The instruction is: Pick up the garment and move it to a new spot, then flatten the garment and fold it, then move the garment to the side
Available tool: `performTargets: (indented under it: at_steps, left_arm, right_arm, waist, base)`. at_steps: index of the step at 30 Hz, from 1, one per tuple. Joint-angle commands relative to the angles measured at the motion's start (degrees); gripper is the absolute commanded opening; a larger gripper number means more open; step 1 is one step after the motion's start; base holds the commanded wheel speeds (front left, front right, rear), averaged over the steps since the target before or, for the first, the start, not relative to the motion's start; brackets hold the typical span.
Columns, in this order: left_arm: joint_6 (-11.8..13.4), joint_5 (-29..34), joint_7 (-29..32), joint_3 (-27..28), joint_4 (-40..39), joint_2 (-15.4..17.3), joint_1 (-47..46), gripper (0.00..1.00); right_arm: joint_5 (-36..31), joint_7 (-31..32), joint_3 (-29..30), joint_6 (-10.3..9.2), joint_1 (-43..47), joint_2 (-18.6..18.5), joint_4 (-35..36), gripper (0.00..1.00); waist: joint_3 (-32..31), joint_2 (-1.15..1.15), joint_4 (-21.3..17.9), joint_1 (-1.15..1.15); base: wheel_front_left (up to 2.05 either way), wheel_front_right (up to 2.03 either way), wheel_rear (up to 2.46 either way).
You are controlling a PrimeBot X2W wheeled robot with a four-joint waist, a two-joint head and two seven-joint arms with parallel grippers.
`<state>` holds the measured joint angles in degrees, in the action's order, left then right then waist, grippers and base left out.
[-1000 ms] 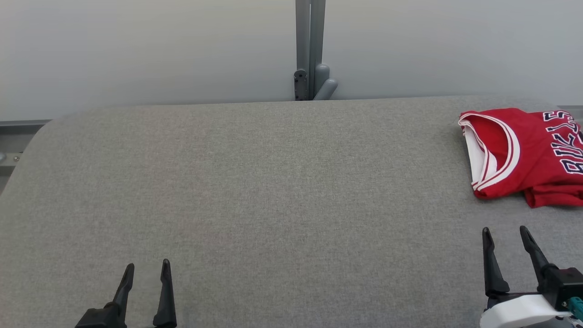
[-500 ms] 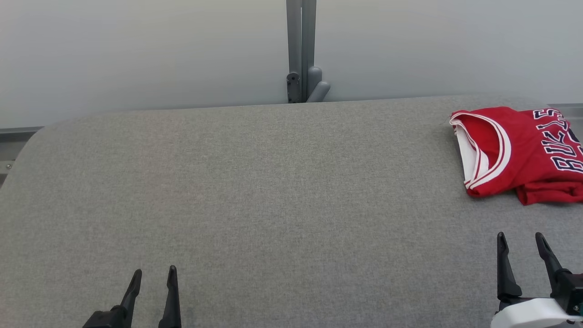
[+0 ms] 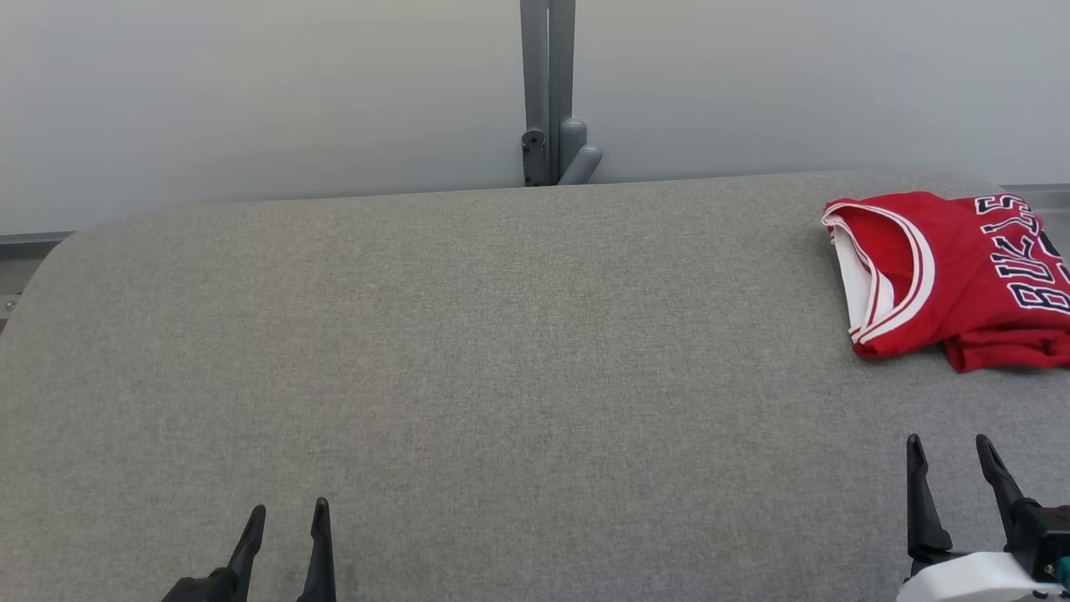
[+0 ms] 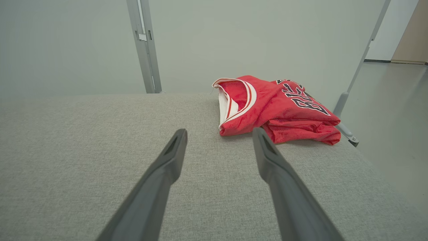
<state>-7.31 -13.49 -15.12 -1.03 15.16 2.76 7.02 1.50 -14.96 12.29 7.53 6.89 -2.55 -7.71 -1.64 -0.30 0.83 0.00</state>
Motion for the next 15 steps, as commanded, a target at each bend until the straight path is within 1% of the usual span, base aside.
performTargets:
  at_steps: [1, 7, 8, 12, 15]
  left_arm:
    - [0.03, 0.01, 0.00, 0.05, -0.77, 0.08, -0.49, 1.00]
    - [0.13, -0.02, 0.00, -0.07, -0.81, 0.09, -0.77, 1.00]
    - [0.01, -0.02, 0.00, -0.18, 0.05, -0.04, 0.05, 0.00]
    - [0.01, -0.33, 0.08, -0.51, 1.88, -0.12, 0.29, 0.00]
    - [0.00, -3.69, 1.04, -0.12, 1.87, -0.11, -0.40, 0.00]
  right_arm:
    - [0.00, -0.04, 0.13, -0.01, -0.20, -0.30, 0.70, 1.00]
    - [-0.14, -0.05, 0.10, -0.02, -0.44, -0.32, 0.80, 1.00]
    - [0.01, 0.00, -0.04, 0.00, -0.01, 0.09, -0.13, 0.00]
    - [0.28, 0.38, -0.05, 0.00, -0.11, 0.54, -2.26, 0.00]
    - [3.83, 1.82, 0.38, 0.00, -1.32, 0.49, -3.11, 0.00]
  waist:
    - [0.04, 0.01, 0.00, 0.00]
    - [0.18, 0.02, -0.02, 0.00]
    - [0.18, 0.00, -0.02, 0.00]
    - [0.20, 0.00, -0.02, 0.00]
    - [0.24, 0.01, -0.04, 0.00]
  base:
    - [0.00, 0.00, 0.00]
    - [0.00, 0.00, 0.00]
    - [0.00, 0.00, 0.00]
    - [0.00, 0.00, 0.00]
    - [0.00, 0.00, 0.00]
